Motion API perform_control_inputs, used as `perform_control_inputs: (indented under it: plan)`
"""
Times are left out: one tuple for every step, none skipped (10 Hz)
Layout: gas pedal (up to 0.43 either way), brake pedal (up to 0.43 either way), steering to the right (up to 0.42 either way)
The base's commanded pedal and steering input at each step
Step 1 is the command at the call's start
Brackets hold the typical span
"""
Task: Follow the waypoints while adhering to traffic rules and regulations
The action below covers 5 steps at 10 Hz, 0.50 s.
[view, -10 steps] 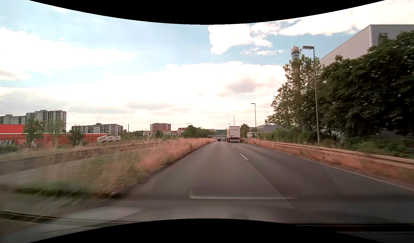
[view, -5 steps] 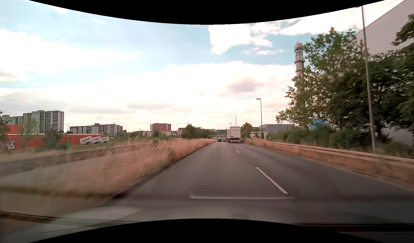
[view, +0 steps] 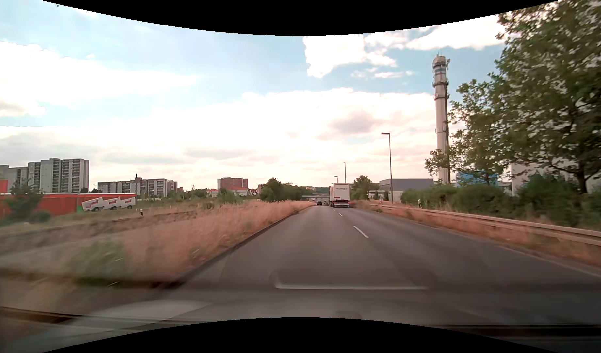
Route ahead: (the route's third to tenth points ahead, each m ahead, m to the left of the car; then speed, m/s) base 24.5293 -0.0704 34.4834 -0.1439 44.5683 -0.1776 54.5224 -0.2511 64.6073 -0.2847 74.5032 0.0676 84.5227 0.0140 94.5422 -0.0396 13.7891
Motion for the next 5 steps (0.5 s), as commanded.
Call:
perform_control_inputs:
  plan:
    - [0.039, 0.000, -0.005]
    - [0.039, 0.000, -0.005]
    - [0.039, 0.000, -0.005]
    - [0.039, 0.000, -0.004]
    - [0.039, 0.000, -0.003]
